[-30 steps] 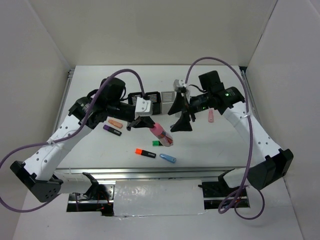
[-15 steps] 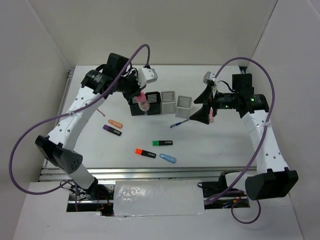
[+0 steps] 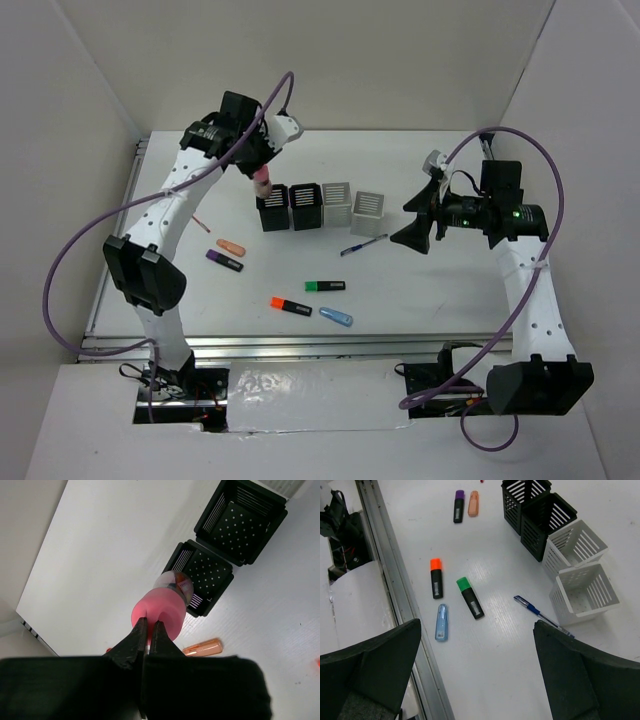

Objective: Sort the stationery into containers
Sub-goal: Place the stationery in the storage box.

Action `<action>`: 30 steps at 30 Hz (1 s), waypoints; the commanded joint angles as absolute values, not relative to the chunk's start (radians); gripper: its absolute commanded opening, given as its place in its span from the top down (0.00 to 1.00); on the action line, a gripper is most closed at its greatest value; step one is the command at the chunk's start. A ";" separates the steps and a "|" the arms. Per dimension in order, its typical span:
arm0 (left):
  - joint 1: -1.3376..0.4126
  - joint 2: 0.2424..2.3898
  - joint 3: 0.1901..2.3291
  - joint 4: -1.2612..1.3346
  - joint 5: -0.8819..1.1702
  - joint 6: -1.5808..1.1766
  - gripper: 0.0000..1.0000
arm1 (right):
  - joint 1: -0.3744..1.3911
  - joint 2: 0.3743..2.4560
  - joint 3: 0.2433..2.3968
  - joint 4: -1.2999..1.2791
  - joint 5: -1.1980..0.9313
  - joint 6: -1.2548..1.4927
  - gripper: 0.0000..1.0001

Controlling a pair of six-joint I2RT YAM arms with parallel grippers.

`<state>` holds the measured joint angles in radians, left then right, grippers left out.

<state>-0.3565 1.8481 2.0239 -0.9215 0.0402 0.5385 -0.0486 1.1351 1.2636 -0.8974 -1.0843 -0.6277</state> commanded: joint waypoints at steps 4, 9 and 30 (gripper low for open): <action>-0.357 1.878 2.095 -0.854 0.035 0.528 1.00 | -0.064 1.104 1.244 -0.877 -1.100 -0.649 0.00; -0.360 1.902 2.112 -0.879 0.060 0.525 1.00 | -0.072 1.109 1.238 -0.885 -1.103 -0.661 0.00; -0.371 1.954 2.022 -0.879 0.123 0.508 0.96 | -0.098 1.143 1.216 -0.884 -1.109 -0.672 0.00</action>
<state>-0.3656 1.9354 2.0365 -0.9131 0.1020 0.5335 -0.0895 1.1427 1.2228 -0.8986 -1.0882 -0.6567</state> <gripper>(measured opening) 0.055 0.994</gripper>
